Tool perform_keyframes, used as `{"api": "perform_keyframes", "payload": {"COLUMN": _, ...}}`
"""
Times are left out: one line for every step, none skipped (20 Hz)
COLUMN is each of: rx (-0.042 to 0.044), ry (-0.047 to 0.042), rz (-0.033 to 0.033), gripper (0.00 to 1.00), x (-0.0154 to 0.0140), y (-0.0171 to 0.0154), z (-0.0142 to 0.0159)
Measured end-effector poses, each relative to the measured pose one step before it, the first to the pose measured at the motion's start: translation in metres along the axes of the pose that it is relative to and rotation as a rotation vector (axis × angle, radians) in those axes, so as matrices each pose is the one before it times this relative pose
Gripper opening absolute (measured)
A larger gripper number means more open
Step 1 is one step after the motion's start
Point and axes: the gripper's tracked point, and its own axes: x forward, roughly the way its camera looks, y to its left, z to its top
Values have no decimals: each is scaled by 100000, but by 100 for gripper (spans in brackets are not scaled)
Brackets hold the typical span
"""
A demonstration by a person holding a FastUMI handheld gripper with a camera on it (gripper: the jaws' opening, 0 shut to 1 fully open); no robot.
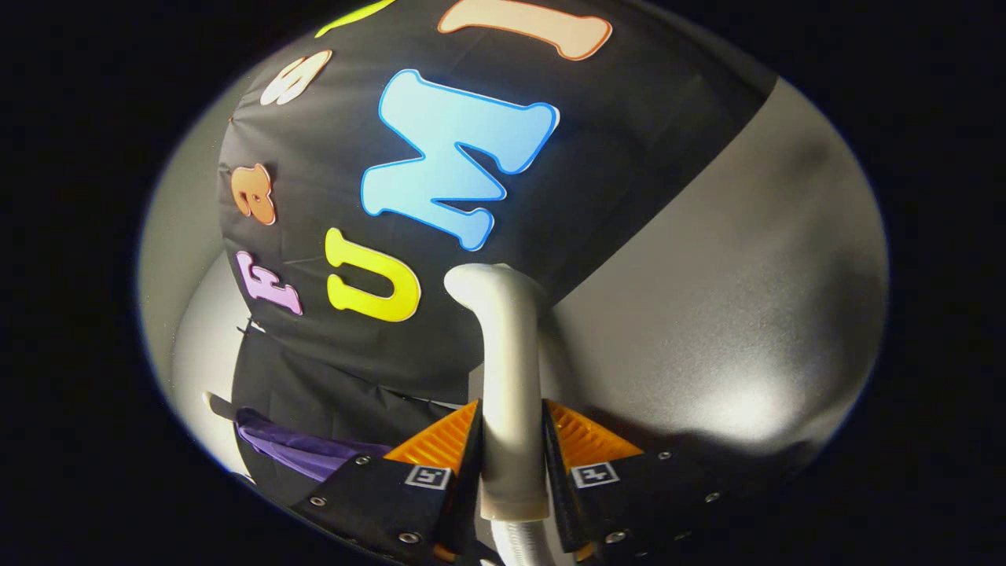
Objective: Iron the clothes twice with a garment steamer, once on the left side and once on the right side.
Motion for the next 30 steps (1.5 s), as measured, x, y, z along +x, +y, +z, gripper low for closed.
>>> {"api": "perform_keyframes", "payload": {"rx": 36, "ry": 120, "rz": 528, "gripper": 40, "x": 142, "y": -67, "z": -293}}
{"api": "perform_keyframes", "payload": {"rx": 554, "ry": 374, "rz": 426, "gripper": 38, "x": -65, "y": 4, "z": -78}}
{"api": "perform_keyframes", "payload": {"rx": 449, "ry": 188, "rz": 388, "gripper": 37, "x": 36, "y": 17, "z": -21}}
{"api": "perform_keyframes", "payload": {"rx": 300, "ry": 109, "rz": 281, "gripper": 34, "x": -133, "y": 66, "z": 153}}
{"api": "perform_keyframes", "payload": {"rx": 143, "ry": 198, "rz": 355, "gripper": 33, "x": 87, "y": 41, "z": -237}}
{"api": "perform_keyframes", "payload": {"rx": 139, "ry": 138, "rz": 196, "gripper": 31, "x": 28, "y": 158, "z": 157}}
{"api": "perform_keyframes", "payload": {"rx": 292, "ry": 257, "rz": 76, "gripper": 29, "x": -46, "y": -33, "z": -90}}
{"api": "perform_keyframes", "payload": {"rx": 86, "ry": 140, "rz": -165, "gripper": 29, "x": -141, "y": -97, "z": -31}}
{"api": "perform_keyframes", "payload": {"rx": -332, "ry": -300, "rz": -808, "gripper": 29, "x": -161, "y": 258, "z": 0}}
{"api": "perform_keyframes", "payload": {"rx": -1272, "ry": -767, "rz": -1267, "gripper": 29, "x": -186, "y": 139, "z": 91}}
{"api": "perform_keyframes", "payload": {"rx": -1807, "ry": -1078, "rz": -999, "gripper": 29, "x": -260, "y": 425, "z": -74}}
{"api": "perform_keyframes", "payload": {"rx": -1839, "ry": -677, "rz": -340, "gripper": 29, "x": -406, "y": 388, "z": -94}}
{"api": "perform_keyframes", "payload": {"rx": -1850, "ry": -261, "rz": -10, "gripper": 29, "x": -493, "y": 372, "z": -486}}
{"api": "perform_keyframes", "payload": {"rx": -2318, "ry": -420, "rz": -239, "gripper": 29, "x": -525, "y": 377, "z": -418}}
{"api": "perform_keyframes", "payload": {"rx": -2824, "ry": -852, "rz": -780, "gripper": 29, "x": -662, "y": 260, "z": -555}}
{"api": "perform_keyframes", "payload": {"rx": -2243, "ry": -1424, "rz": -906, "gripper": 29, "x": -526, "y": 250, "z": -254}}
{"api": "perform_keyframes", "payload": {"rx": -1816, "ry": -1131, "rz": -433, "gripper": 29, "x": -455, "y": 411, "z": -414}}
{"api": "perform_keyframes", "payload": {"rx": -300, "ry": -403, "rz": 402, "gripper": 29, "x": -605, "y": 549, "z": -562}}
{"api": "perform_keyframes", "payload": {"rx": -31, "ry": -223, "rz": 1010, "gripper": 29, "x": -633, "y": 791, "z": -787}}
{"api": "perform_keyframes", "payload": {"rx": -401, "ry": -730, "rz": 862, "gripper": 29, "x": -761, "y": 787, "z": -705}}
{"api": "perform_keyframes", "payload": {"rx": -451, "ry": -1134, "rz": 448, "gripper": 29, "x": -784, "y": 710, "z": -689}}
{"api": "perform_keyframes", "payload": {"rx": -487, "ry": -1321, "rz": 247, "gripper": 29, "x": -766, "y": 794, "z": -718}}
{"api": "perform_keyframes", "payload": {"rx": -761, "ry": -1467, "rz": 174, "gripper": 29, "x": -934, "y": 871, "z": -884}}
{"api": "perform_keyframes", "payload": {"rx": -607, "ry": -1864, "rz": -244, "gripper": 29, "x": -858, "y": 943, "z": -719}}
{"api": "perform_keyframes", "payload": {"rx": -1270, "ry": -2011, "rz": -164, "gripper": 29, "x": -1196, "y": 1013, "z": -939}}
{"api": "perform_keyframes", "payload": {"rx": -1419, "ry": -2825, "rz": -611, "gripper": 29, "x": -1296, "y": 933, "z": -795}}
{"api": "perform_keyframes", "payload": {"rx": -1483, "ry": -3258, "rz": -1350, "gripper": 29, "x": -1186, "y": 1022, "z": -749}}
{"api": "perform_keyframes", "payload": {"rx": -2094, "ry": -3986, "rz": -1580, "gripper": 29, "x": -1370, "y": 955, "z": -506}}
{"api": "perform_keyframes", "payload": {"rx": -2638, "ry": -4228, "rz": -1519, "gripper": 29, "x": -1351, "y": 1090, "z": -539}}
{"api": "perform_keyframes", "payload": {"rx": -2460, "ry": -3941, "rz": -1364, "gripper": 29, "x": -1346, "y": 1079, "z": -440}}
